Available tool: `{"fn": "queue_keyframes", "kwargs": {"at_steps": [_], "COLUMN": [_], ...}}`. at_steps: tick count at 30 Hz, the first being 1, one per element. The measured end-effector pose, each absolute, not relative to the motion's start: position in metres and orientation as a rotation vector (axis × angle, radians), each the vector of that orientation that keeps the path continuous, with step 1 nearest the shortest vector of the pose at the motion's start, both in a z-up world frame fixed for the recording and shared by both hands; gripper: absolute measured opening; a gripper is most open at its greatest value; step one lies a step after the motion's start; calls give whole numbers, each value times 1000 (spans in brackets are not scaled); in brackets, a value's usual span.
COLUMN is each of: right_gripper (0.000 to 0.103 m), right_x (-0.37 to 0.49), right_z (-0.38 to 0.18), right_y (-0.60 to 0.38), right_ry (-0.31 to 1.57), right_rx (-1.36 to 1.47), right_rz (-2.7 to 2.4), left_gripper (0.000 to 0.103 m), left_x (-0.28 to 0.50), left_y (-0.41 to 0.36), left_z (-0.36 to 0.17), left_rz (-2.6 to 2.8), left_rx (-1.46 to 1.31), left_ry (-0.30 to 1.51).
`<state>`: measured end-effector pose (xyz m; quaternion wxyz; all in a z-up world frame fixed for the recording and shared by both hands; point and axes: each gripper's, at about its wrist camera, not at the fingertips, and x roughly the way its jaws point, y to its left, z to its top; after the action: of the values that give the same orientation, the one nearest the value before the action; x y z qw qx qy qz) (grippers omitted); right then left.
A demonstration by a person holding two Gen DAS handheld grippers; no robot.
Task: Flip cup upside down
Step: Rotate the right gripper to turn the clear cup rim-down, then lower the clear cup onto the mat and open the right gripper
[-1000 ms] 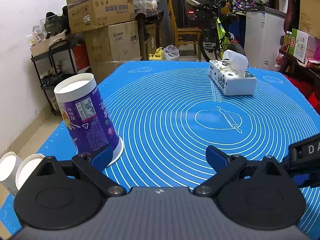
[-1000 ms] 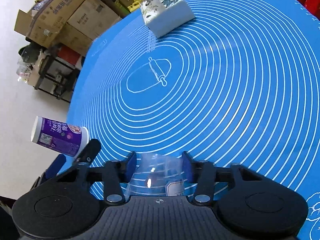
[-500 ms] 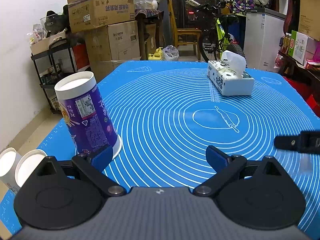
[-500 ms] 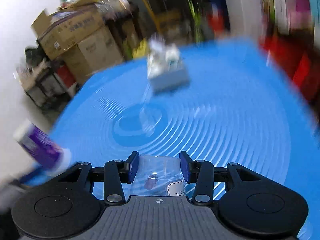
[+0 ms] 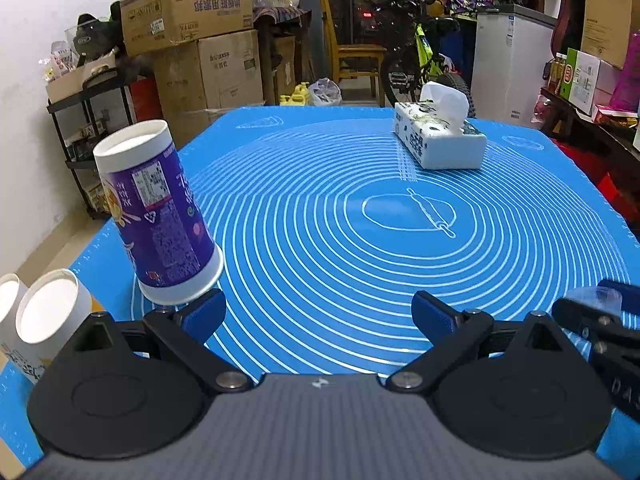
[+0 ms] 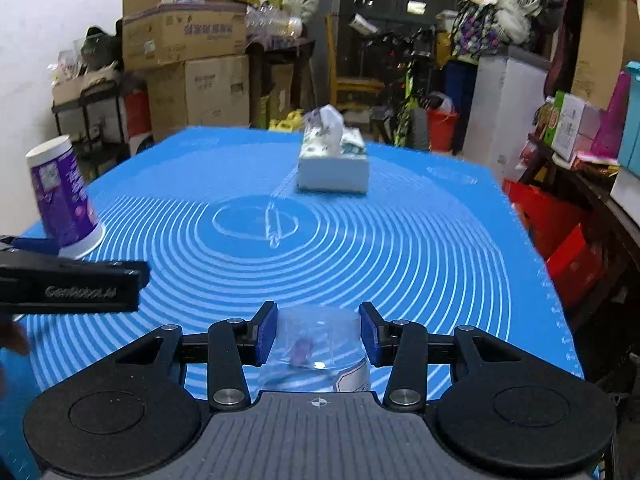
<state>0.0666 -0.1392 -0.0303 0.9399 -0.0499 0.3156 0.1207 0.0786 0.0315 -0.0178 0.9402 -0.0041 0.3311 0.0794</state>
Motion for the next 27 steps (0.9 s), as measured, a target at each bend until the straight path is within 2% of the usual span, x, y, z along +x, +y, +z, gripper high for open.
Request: {"fn": "queue_keyframes", "kwargs": {"at_steps": [12,14,27], "right_gripper": [49,58,72], "right_x": [60,59,30], "right_z": [-42,-42,-11], "right_y": [-153,-155,-177], "right_ry": [748,748,692], "right_rx": [-22,-17,7], "right_rz": [245,248,240], "left_gripper": [98,98,98], "left_x": [70,68,46], "left_y": [23,22,9], "left_z": [-20,-19,-8], "left_rz": [134,128,94], "left_rx": [22,23,21], "left_ry": [707,710,720]}}
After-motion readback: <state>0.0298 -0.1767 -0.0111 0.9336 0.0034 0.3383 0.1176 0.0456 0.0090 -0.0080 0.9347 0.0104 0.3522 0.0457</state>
